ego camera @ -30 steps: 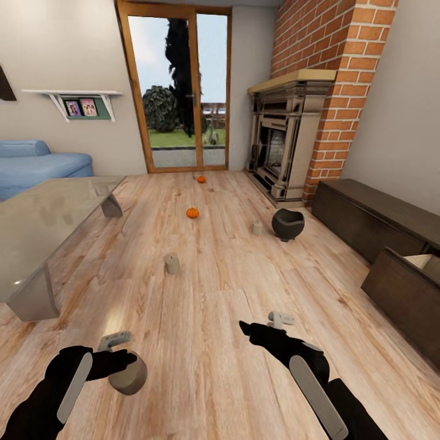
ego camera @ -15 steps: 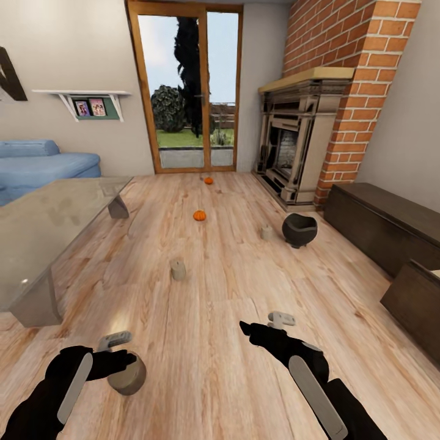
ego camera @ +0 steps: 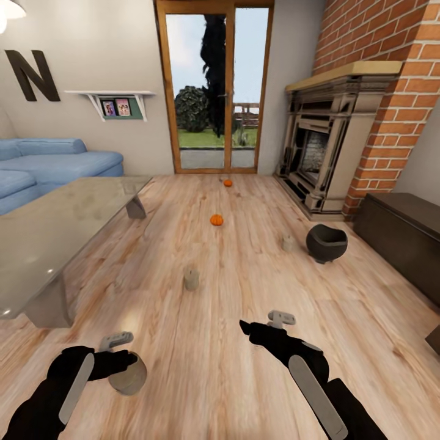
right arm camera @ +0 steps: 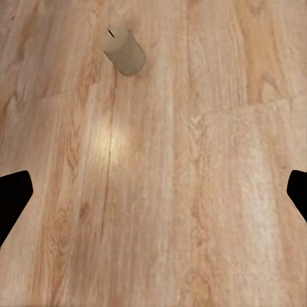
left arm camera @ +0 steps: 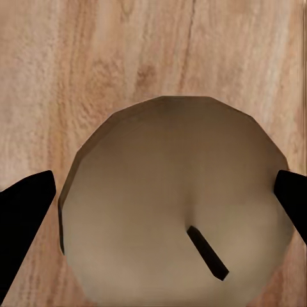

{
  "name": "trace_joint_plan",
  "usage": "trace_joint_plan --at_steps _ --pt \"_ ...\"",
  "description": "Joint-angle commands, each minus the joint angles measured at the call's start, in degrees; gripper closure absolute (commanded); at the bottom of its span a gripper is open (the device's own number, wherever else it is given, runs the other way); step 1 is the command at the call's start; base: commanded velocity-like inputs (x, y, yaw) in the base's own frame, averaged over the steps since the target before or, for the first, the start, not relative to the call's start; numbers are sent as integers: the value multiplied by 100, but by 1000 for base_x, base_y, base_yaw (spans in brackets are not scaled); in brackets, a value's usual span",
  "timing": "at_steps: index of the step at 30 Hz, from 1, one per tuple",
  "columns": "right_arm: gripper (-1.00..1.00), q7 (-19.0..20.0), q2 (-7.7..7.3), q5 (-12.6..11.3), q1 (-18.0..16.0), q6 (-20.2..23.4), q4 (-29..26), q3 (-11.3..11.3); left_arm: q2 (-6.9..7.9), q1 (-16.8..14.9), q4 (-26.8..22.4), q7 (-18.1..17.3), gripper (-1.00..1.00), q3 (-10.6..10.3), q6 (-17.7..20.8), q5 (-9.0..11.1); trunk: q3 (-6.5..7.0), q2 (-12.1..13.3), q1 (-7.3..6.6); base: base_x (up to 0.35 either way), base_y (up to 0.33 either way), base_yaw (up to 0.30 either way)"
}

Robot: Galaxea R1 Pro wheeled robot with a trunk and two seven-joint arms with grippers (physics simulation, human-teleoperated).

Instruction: Place each of the two pumpkins and all three candles from the living room inside a cabinet in the living room (use any cabinet), then make sure every cabinet is closed, and position the cauldron so it is next to a table in the living room.

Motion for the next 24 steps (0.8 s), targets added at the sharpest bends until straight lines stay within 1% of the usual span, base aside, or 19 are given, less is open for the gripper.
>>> trace_joint_plan --at_steps 1,7,10,15,18,24 --pt "-100 -62 -4 -59 -5 2 -22 13 -8 -4 -5 -16 100 4 26 0 -6 -2 2 307 -123 14" --pt "-100 -60 -2 -55 -5 -11 -30 18 -17 -1 -2 -8 100 -1 18 -6 -9 -2 2 311 -98 1" --pt "-100 -59 -2 -53 -5 -23 -44 17 -1 -4 -2 -12 100 3 23 -7 -9 -2 2 321 -21 0" --pt "-100 -59 -2 -50 -5 -32 -49 17 -17 -1 -2 -12 100 4 18 -7 -9 -2 2 324 -4 9" --pt "-100 -59 -2 -48 -5 -30 -26 20 -13 -1 -2 -11 100 5 20 -7 -9 -2 2 323 -28 172" --pt "-100 -59 -2 -48 -5 -29 -6 22 -5 -2 -2 -15 100 5 24 -4 -9 -2 2 292 -123 268"
